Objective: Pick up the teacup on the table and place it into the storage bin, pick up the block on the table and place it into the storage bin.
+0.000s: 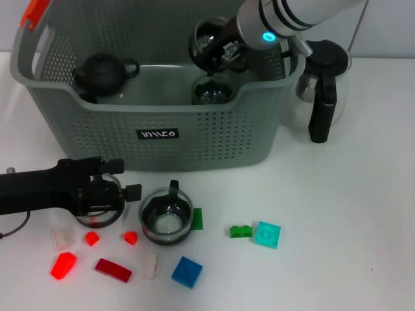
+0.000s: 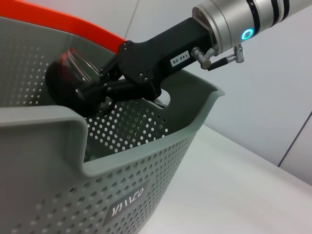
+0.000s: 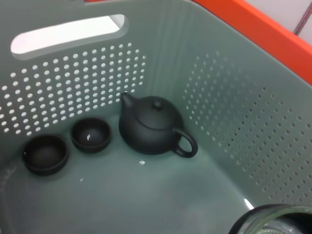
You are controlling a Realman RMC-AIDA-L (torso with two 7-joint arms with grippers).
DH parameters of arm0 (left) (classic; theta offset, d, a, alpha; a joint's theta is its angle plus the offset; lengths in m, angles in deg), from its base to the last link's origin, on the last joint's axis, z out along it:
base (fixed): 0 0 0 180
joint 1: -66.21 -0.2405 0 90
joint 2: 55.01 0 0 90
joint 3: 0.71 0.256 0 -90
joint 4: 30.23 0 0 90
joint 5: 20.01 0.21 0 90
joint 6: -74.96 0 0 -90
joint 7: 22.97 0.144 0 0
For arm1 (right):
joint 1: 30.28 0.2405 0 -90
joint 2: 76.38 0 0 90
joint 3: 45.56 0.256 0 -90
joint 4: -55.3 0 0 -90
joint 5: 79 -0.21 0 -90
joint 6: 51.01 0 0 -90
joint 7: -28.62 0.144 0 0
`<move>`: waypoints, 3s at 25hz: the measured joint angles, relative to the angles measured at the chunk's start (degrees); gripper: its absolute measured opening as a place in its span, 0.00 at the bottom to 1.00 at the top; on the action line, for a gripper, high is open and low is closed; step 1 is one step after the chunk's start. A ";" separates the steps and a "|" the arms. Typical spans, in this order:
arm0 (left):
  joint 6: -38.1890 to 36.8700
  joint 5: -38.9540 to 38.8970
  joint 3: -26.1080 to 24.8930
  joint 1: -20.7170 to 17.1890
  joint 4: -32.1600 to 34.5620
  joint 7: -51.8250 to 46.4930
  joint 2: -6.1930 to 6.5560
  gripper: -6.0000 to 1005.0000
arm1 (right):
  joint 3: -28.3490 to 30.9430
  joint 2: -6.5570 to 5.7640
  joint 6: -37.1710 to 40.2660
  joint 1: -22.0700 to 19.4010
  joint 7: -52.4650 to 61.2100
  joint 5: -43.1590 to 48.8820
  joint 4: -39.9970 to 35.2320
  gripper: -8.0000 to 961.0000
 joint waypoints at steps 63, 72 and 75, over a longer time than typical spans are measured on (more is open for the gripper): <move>-4.51 -0.20 -2.02 -2.26 4.40 -1.09 0.66 0.84 | 1.42 -0.62 53.30 -9.49 4.25 -1.99 -53.53 0.68; -5.53 0.01 -3.42 -3.15 4.89 -1.19 0.86 0.84 | 6.23 -1.18 60.50 -14.27 3.05 -10.28 -55.82 0.67; -5.55 0.04 -3.41 -3.00 4.91 -1.19 0.87 0.84 | 11.55 -1.81 61.42 -17.81 1.39 -18.51 -55.88 0.67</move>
